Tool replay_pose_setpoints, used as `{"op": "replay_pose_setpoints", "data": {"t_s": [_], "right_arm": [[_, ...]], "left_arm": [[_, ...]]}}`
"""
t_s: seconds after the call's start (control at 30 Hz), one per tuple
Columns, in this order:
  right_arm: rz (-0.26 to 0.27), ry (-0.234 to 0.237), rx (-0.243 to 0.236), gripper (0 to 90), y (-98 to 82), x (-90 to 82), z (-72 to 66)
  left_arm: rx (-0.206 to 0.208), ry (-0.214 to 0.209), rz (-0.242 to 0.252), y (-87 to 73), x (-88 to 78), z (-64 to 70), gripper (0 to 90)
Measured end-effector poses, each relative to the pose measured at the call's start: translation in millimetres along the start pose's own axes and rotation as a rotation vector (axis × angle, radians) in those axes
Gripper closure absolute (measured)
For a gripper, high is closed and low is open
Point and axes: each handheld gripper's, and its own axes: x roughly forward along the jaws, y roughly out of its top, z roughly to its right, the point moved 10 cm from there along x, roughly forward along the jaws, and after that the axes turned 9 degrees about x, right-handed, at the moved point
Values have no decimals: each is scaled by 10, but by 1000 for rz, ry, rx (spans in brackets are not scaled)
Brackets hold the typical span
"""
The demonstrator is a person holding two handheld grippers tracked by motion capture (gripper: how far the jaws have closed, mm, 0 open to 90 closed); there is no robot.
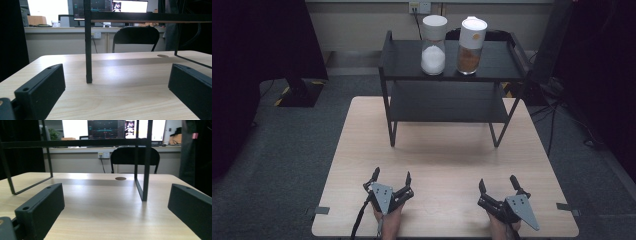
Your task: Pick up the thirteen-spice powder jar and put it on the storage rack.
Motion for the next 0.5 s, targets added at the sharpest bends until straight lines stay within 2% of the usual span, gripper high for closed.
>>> {"op": "replay_pose_setpoints", "data": {"t_s": [0.1,0.37,0.5], "right_arm": [[12,-12,11,0,-72,-20,11],[29,-10,-14,0,-125,-15,-3],[36,-24,-30,0,-135,-19,-28]], "left_arm": [[0,0,-1,0,-1,0,3],[0,2,0,0,-1,1,3],[0,6,-1,0,-3,5,4]]}}
